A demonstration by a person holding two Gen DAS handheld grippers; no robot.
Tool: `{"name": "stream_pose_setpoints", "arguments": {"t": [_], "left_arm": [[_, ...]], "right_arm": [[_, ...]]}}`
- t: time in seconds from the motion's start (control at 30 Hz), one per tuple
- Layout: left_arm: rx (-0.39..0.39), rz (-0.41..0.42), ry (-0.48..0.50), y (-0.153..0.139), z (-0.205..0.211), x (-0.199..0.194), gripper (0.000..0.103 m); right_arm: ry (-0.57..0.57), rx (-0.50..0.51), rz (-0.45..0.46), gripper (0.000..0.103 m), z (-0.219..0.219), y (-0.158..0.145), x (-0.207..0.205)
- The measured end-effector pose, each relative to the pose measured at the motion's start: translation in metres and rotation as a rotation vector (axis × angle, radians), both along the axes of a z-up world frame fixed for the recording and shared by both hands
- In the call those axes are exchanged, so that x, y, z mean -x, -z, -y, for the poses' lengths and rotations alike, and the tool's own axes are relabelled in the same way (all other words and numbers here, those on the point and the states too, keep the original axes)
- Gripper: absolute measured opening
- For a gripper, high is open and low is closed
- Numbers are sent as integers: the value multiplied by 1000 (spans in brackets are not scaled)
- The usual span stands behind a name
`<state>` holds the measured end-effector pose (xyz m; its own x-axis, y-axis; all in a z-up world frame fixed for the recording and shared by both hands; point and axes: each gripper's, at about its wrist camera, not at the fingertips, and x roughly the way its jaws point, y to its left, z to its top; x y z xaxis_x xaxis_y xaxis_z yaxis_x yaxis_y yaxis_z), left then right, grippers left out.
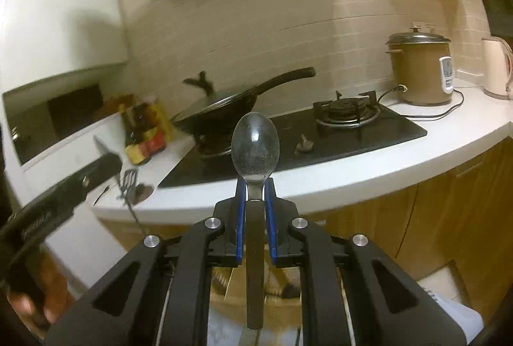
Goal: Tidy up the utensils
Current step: 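Carry both clear spoons over the tan basket and open both grippers, then move both open grippers back down to the wooden chopsticks on the cloth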
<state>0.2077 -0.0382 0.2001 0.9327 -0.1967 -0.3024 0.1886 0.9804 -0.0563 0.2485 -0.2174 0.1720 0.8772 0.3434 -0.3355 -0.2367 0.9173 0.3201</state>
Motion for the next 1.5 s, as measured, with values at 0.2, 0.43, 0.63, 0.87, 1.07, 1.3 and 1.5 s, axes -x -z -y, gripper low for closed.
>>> {"name": "stream_pose_setpoints", "arguments": {"t": [0.2, 0.43, 0.63, 0.87, 1.07, 1.3, 1.5], "left_arm": [[-23, 8, -1, 19, 5, -25, 31], [0, -9, 15, 48, 3, -42, 31], [7, -27, 23, 69, 2, -49, 31], [-4, -33, 20, 84, 1, -48, 31], [14, -62, 40, 94, -5, -46, 32], [24, -85, 77, 97, -9, -37, 32], [54, -92, 97, 87, -15, -16, 41]], "right_arm": [[71, 10, 46, 9, -9, 17, -24], [104, 16, 75, 9, -18, 45, -31], [121, 6, 71, 9, -21, 65, -33], [130, 31, 87, 9, -30, 76, -33], [131, 43, 90, 10, -33, 82, -25], [82, 26, 33, 11, -25, 86, -6], [20, 25, -54, 19, -5, 84, 19]]}}
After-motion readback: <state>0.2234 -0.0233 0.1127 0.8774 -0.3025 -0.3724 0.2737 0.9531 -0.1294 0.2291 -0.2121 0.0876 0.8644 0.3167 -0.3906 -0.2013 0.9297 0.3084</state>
